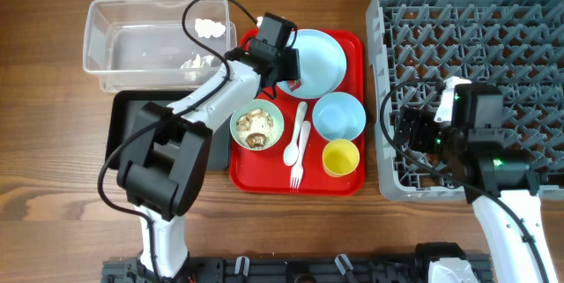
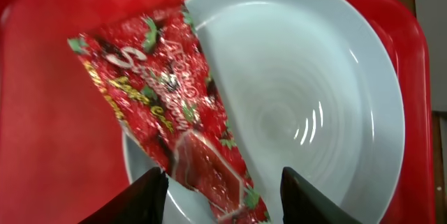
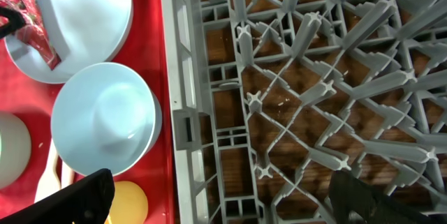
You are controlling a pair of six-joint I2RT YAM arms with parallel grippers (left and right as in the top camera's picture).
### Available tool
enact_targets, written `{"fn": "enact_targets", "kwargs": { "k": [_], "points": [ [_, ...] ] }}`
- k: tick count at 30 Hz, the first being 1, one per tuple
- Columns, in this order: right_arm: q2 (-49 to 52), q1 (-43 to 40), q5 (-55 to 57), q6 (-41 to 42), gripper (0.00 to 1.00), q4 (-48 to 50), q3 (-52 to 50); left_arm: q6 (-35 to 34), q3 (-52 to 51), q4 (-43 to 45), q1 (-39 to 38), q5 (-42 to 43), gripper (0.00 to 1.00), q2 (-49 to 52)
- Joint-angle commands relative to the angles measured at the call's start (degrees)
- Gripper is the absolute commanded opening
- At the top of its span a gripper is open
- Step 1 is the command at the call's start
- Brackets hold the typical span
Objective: Sort waste into correct bins and load items into the dishwasher rack
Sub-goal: 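Pinch the red candy wrapper with the left gripper and lift it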
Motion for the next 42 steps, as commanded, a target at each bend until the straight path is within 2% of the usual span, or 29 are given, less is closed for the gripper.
{"fn": "enact_targets", "kwargs": {
  "k": [1,14,20,26,29,33,42],
  "points": [
    [0.4,0.1,1.0,0.7,1.00,0.0,1.3,-1.6,0.1,0.4,-1.2,1.2,0.53,0.0],
    [0.4,0.1,1.0,0.8,1.00,-0.4,1.3,-1.7,0.1,-2.4,-1.3,-1.5,0.57,4.1],
    [0.4,0.1,1.0,0.8,1.00,-0.5,1.3,-1.7,0.2,-2.3,0.1,-5.9,0.60,4.3],
    [0.4,0.1,1.0,0.8,1.00,-0.5,1.3,-1.7,0.2,1.4,0.7,-5.1,0.72,4.3],
    [0.4,0.1,1.0,0.8,1.00,-0.5,1.3,-1.7,0.2,3.1,0.5,-3.7,0.69,4.3],
    [0.4,0.1,1.0,0.8,1.00,-0.5,1.3,-1.7,0.1,3.2,0.3,-3.7,0.59,4.5],
    [0.4,0.1,-0.1,0.7,1.00,-0.5,1.3,-1.7,0.1,4.0,-0.1,-3.7,0.50,5.7]
  ]
}}
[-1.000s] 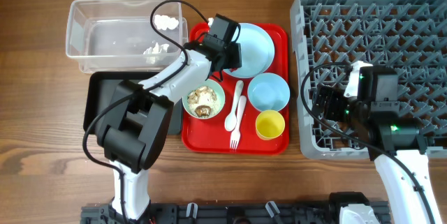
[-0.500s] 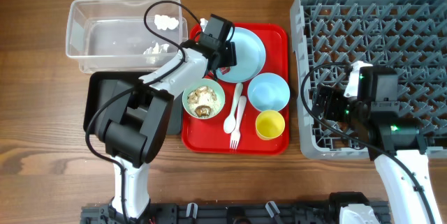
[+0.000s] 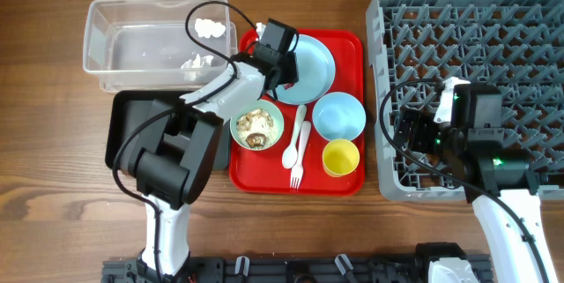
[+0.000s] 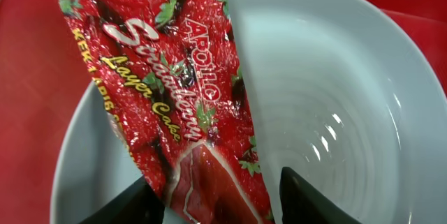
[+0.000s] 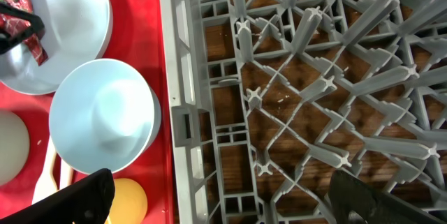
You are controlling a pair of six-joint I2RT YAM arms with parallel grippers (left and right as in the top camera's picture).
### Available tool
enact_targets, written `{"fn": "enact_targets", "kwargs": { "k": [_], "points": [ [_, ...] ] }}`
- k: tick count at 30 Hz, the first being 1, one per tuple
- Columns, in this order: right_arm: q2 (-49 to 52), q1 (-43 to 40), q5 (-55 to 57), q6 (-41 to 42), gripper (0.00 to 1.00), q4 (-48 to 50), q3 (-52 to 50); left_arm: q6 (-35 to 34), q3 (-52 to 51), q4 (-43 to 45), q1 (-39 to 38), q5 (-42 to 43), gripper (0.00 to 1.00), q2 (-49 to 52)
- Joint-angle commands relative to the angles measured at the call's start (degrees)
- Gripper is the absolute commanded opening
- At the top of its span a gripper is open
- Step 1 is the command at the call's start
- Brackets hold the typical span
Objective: Sort waste into correct bins and load items into the dishwasher rack
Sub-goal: 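Pinch the red candy wrapper with the left gripper and lift it, then carry the wrapper with the left gripper and release it into the clear bin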
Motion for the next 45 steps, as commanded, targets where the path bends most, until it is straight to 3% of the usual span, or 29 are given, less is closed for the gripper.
{"fn": "enact_targets", "kwargs": {
  "k": [1,3,4,7,11,18,25,30,36,40,45],
  "points": [
    [0.3,0.1,-0.1,0.7,1.00,0.0,1.3,-0.1,0.1,0.9,-0.3,0.2,0.48,1.0],
    [0.3,0.1,-0.1,0.7,1.00,-0.2,1.3,-0.1,0.1,1.0,-0.3,0.2,0.40,1.0],
    [0.3,0.1,-0.1,0.7,1.00,-0.2,1.3,-0.1,0.1,1.1,-0.3,0.2,0.30,1.0],
    [0.3,0.1,-0.1,0.7,1.00,-0.2,1.3,-0.1,0.1,1.4,-0.3,0.2,0.24,1.0],
    [0.3,0.1,-0.1,0.7,1.00,-0.2,1.3,-0.1,0.1,1.0,-0.4,0.2,0.04,1.0],
    [0.3,0.1,-0.1,0.7,1.00,-0.2,1.3,0.4,0.2,-0.1,-0.3,0.2,0.04,-0.7],
    [0.3,0.1,0.0,0.7,1.00,-0.2,1.3,0.6,0.2,-5.6,0.7,-4.5,0.04,-12.0],
    [0.3,0.1,0.0,0.7,1.00,-0.2,1.3,0.5,0.2,-10.2,7.1,-8.7,0.04,-20.5],
    [0.3,0.1,0.0,0.7,1.00,-0.2,1.3,0.5,0.1,-13.7,18.4,-8.7,0.04,-21.3],
    [0.3,0.1,-0.1,0.7,1.00,-0.2,1.3,0.5,0.1,-14.1,22.4,-8.7,0.14,-20.6],
    [0.3,0.1,-0.1,0.7,1.00,-0.2,1.3,0.5,0.1,-14.8,24.4,-8.8,0.64,-19.4]
  ]
}}
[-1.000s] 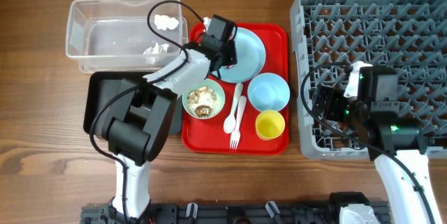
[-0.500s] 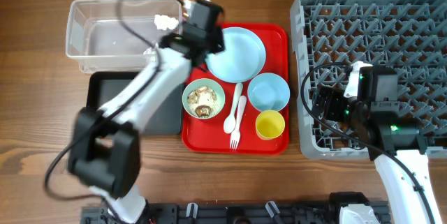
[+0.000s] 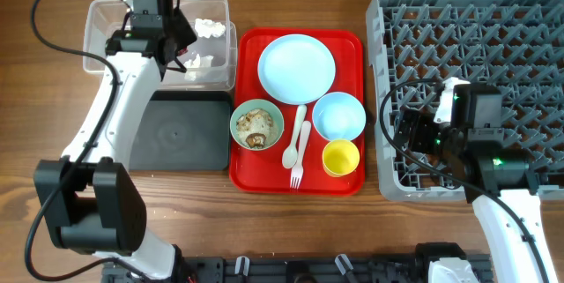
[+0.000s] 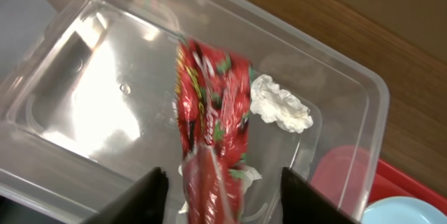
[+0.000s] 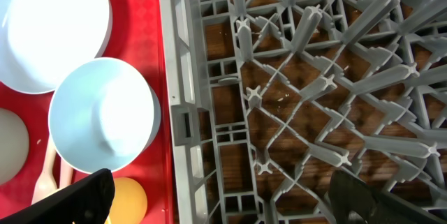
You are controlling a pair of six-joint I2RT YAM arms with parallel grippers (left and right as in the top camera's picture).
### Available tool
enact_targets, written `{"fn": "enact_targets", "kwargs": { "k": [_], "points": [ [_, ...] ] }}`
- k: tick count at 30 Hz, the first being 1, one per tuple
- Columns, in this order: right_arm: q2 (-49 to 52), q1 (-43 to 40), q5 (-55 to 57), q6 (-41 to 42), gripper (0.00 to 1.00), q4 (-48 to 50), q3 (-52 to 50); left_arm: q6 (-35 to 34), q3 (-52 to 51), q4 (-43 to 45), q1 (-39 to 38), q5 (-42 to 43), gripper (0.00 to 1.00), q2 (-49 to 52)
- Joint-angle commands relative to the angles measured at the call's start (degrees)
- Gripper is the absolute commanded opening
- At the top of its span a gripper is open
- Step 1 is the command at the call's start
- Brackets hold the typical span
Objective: Sort waste into correct bins and load items into the dishwasher rack
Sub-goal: 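Carry the wrapper with the left gripper and release it into the clear bin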
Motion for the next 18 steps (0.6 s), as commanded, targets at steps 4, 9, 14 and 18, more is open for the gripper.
{"fn": "enact_targets", "kwargs": {
  "k": [4,9,14,18],
  "points": [
    [0.3,0.1,0.0,0.7,1.00,0.0,1.3,2.6,0.2,-0.8,0.8,-0.6,0.77,0.3],
    [0.3,0.1,0.0,0.7,0.99,0.0,1.3,6.2,0.2,-4.1,0.7,5.7,1.00,-5.4],
    [0.3,0.1,-0.1,0.7,0.99,1.5,1.3,6.1,0.2,-7.8,0.7,17.0,1.00,-6.7],
    [0.3,0.1,-0.1,0.8,1.00,2.5,1.3,5.8,0.2,-10.9,-1.4,21.4,0.99,-6.5]
  ]
}}
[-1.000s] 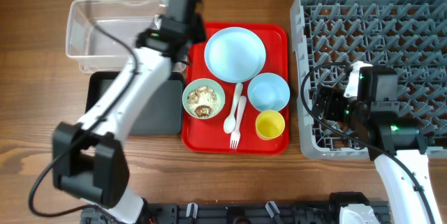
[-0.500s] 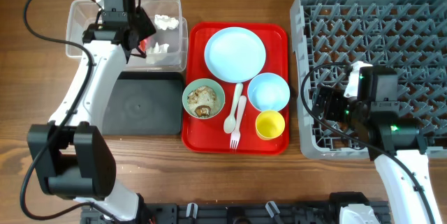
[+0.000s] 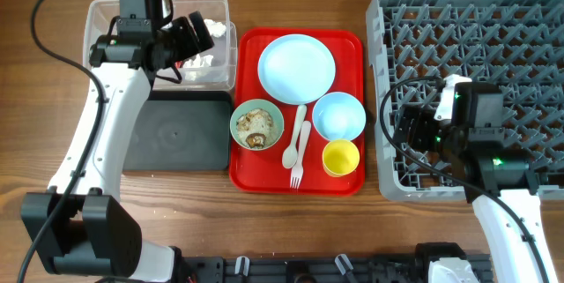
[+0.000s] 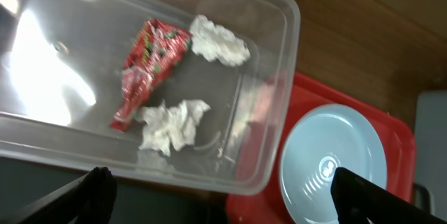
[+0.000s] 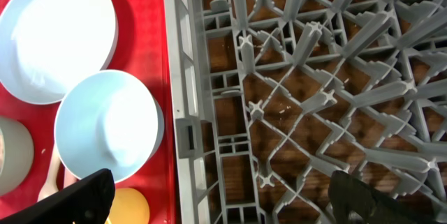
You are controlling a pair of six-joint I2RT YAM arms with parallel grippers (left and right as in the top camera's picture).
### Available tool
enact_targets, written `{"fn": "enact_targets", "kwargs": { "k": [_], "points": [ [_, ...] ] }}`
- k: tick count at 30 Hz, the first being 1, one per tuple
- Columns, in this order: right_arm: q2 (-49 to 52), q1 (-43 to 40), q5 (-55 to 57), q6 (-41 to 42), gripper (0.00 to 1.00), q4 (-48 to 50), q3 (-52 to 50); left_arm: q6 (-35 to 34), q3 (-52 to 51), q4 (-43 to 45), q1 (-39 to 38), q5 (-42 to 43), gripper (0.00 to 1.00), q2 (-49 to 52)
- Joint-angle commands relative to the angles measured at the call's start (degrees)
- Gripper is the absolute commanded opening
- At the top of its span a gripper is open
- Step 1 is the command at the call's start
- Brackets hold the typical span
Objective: Sort waste into correct bins and load items into the dishwasher rack
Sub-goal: 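Carry the wrapper with the left gripper and release it into the clear bin, then grasp the yellow cup with the left gripper and lift it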
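A red strawberry-cake wrapper (image 4: pixel 150 70) lies inside the clear plastic bin (image 3: pixel 115 20) among white crumpled tissues (image 4: pixel 220 40). My left gripper (image 3: pixel 187 38) hangs open over the bin's right part, holding nothing; its fingertips (image 4: pixel 91 192) are spread wide. The red tray (image 3: pixel 352 43) carries a light blue plate (image 3: pixel 297 69), a bowl with food scraps (image 3: pixel 257 124), a blue bowl (image 3: pixel 339 115), a yellow cup (image 3: pixel 340 157), and a white spoon and fork (image 3: pixel 295 146). My right gripper (image 3: pixel 407 130) is open over the left edge of the grey dishwasher rack (image 3: pixel 471 80).
A black bin (image 3: pixel 172 130) sits just in front of the clear one, left of the tray. The rack (image 5: pixel 314 77) fills the table's right side, its tines standing up. Bare wood lies between the tray and the rack.
The wrapper was in my left gripper above the clear bin; now it lies on the bin's floor and the gripper is open and sits more to the right. The right arm is unchanged.
The wrapper first lay on the blue plate with my left gripper's fingers around it. Then the gripper was closer on it. Later it held the wrapper over the clear bin, and now the wrapper rests in that bin. My right gripper stayed open at the rack's edge.
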Motion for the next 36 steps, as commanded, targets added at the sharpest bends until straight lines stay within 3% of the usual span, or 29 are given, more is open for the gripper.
{"fn": "enact_targets", "kwargs": {
  "k": [1,6,14,21,23,24,26,27,33,36],
  "points": [
    [0.3,0.1,0.0,0.8,1.00,0.4,1.3,0.9,0.2,-4.4,-3.3,5.8,0.99,-0.2],
    [0.3,0.1,0.0,0.8,1.00,0.3,1.3,1.1,0.2,-12.0,-14.3,5.8,1.00,0.4],
    [0.3,0.1,4.3,6.7,1.00,-1.9,1.3,1.1,0.2,-12.9,-33.2,5.8,1.00,6.2],
    [0.3,0.1,4.3,6.8,1.00,-3.5,1.3,1.0,0.2,-12.7,-41.1,5.8,1.00,13.2],
    [0.3,0.1,4.3,6.8,1.00,-3.7,1.3,1.0,0.2,-12.7,-42.2,5.8,0.90,14.6],
    [0.3,0.1,4.3,6.8,1.00,-3.8,1.3,1.0,0.2,-12.7,-42.5,5.8,0.77,15.0],
    [0.3,0.1,4.3,6.8,1.00,-3.9,1.3,1.0,0.2,-12.7,-42.8,5.8,0.41,15.5],
    [0.3,0.1,4.3,6.8,1.00,-3.9,1.3,1.0,0.2,-12.7,-42.8,5.8,0.31,15.5],
    [0.3,0.1,4.3,6.7,1.00,-4.7,1.3,0.8,0.2,-13.2,-43.1,6.0,0.04,15.5],
    [0.3,0.1,4.3,6.6,1.00,-4.9,1.3,0.8,0.2,-14.0,-44.0,6.3,0.04,15.6]
  ]
}}
